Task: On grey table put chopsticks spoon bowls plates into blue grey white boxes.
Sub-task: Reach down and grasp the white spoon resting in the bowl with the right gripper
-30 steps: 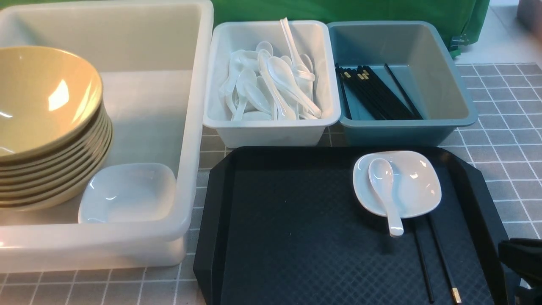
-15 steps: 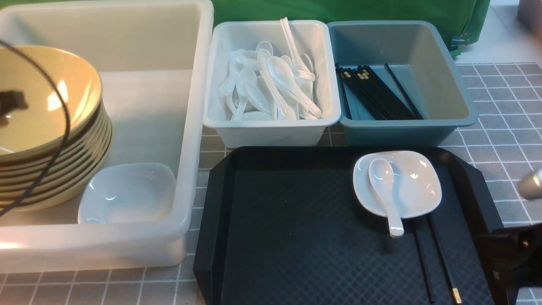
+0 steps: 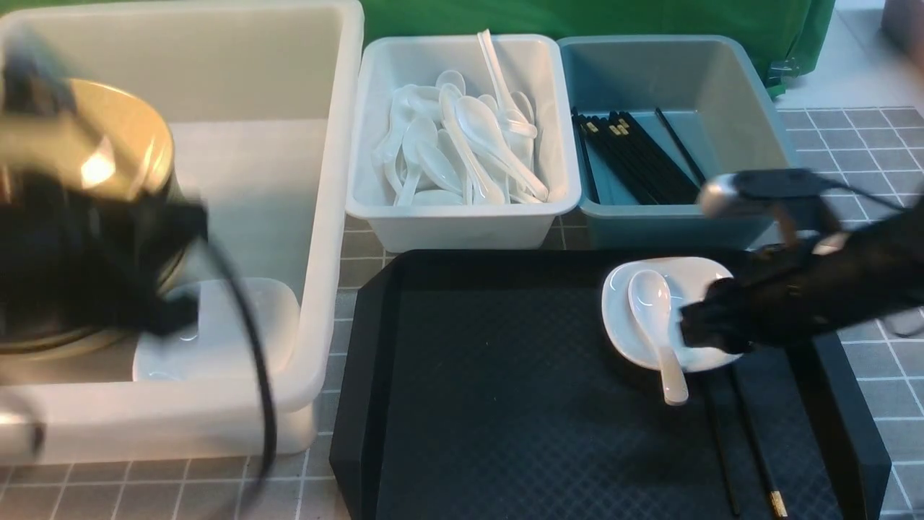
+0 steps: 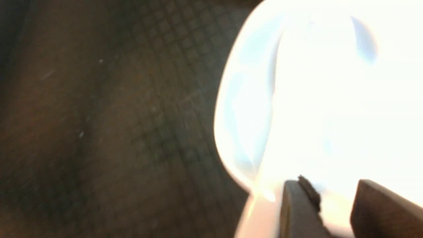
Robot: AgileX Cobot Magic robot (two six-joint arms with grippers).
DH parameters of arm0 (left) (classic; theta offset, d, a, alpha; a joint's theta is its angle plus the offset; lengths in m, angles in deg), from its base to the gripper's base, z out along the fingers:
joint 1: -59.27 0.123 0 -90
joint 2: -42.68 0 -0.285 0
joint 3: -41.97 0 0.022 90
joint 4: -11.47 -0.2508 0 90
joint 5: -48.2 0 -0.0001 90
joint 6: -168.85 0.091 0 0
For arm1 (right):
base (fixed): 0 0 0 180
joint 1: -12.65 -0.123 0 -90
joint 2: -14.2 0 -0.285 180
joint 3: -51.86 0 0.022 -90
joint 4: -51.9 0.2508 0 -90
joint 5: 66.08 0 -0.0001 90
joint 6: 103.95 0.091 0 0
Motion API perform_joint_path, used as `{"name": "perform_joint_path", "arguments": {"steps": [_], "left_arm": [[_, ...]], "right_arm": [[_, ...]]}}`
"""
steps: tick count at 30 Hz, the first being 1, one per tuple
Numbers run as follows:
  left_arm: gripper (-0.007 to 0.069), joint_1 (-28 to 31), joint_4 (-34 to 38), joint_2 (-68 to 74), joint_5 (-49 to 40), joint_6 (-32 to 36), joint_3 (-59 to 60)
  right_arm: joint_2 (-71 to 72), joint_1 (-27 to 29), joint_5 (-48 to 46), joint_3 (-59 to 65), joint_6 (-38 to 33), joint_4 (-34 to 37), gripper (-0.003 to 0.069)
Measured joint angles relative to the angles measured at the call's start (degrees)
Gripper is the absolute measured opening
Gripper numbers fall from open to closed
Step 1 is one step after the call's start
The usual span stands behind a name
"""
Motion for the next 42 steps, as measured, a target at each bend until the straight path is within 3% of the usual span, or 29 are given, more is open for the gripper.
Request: {"name": "perform_joint_path", "arguments": {"steps": [4, 9, 13, 14, 18, 27, 30, 37, 42], "left_arm": [[-0.0008, -1.3, -1.0, -10.1, -2.5, 0.0, 10.1], [-0.0008, -1.3, -4.7, -17.4, -2.7, 0.0, 16.2], [-0.0008, -1.3, -8.4, -21.0, -2.5, 0.0, 18.4], [-0.0008, -1.3, -9.4, -22.1, -1.7, 0.0, 18.9], [-0.0008, -1.3, -10.5, -23.1, 1.2, 0.0, 20.1], [-0.0008, -1.3, -10.5, -23.3, 3.4, 0.0, 20.7], [-0.0008, -1.3, -10.4, -23.3, 4.5, 0.0, 21.4], [-0.0008, -1.3, -10.3, -23.3, 5.4, 0.0, 21.8], [-0.0008, -1.3, -10.2, -23.3, 5.6, 0.0, 21.8]], "right_arm": [[-9.2, -0.1, -2.5, -5.0, 0.4, 1.1, 0.0346], [-10.8, -0.2, -3.6, -6.5, 0.3, 1.7, 0.0343], [-10.6, -0.2, -3.9, -6.5, -0.2, 1.3, 0.0239], [-10.3, -0.2, -4.0, -6.4, -0.7, 1.0, 0.0169], [-8.2, -0.2, -4.2, -6.4, -1.5, 0.7, 0.0046], [0.9, -0.2, -6.9, -6.4, -8.2, 0.6, 0.0035], [1.0, -0.2, -7.0, -6.4, -8.9, 0.6, 0.0074], [-6.1, -0.2, -1.4, -6.4, -9.2, 0.5, 0.0365], [-10.2, -0.2, -1.1, -6.4, -8.8, 0.5, 0.0392]]}}
